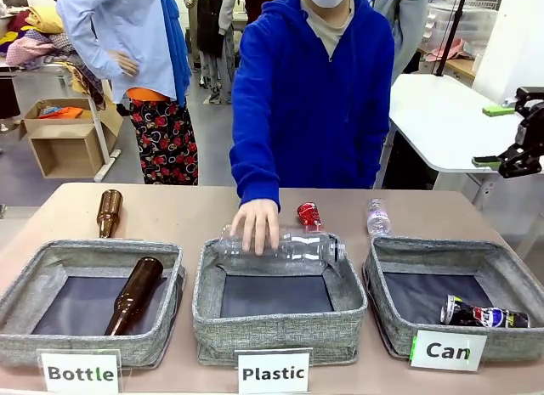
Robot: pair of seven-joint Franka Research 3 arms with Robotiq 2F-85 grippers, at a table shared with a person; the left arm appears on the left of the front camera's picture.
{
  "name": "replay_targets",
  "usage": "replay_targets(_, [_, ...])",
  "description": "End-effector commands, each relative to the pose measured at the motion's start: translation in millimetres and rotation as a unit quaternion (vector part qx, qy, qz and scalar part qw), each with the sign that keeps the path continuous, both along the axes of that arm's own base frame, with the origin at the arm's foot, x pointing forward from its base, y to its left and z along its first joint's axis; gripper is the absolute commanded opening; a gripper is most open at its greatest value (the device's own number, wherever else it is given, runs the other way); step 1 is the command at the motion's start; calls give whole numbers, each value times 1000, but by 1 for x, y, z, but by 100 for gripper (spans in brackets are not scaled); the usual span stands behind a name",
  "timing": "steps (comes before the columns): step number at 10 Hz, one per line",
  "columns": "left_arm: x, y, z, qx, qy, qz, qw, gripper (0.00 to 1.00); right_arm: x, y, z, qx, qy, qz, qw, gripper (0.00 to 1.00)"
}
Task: Sort the can waste into the basket.
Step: Pick up the can waste from the table and place it in the right Fabric basket.
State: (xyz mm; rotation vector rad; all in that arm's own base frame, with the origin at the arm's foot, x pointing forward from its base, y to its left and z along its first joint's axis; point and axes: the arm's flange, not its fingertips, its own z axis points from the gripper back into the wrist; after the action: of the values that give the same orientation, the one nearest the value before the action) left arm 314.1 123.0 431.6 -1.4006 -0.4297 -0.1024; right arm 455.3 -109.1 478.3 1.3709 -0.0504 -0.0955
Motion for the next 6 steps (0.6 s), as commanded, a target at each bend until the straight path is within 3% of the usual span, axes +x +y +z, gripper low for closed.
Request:
replay_targets(1, [-2,0,3,-3,1,-3,1000,100,-1,-1,2,-17,-19,28,999,100])
replay_targets(6, [-2,0,3,-3,1,-3,1000,100,-1,-1,2,-17,-19,28,999,100])
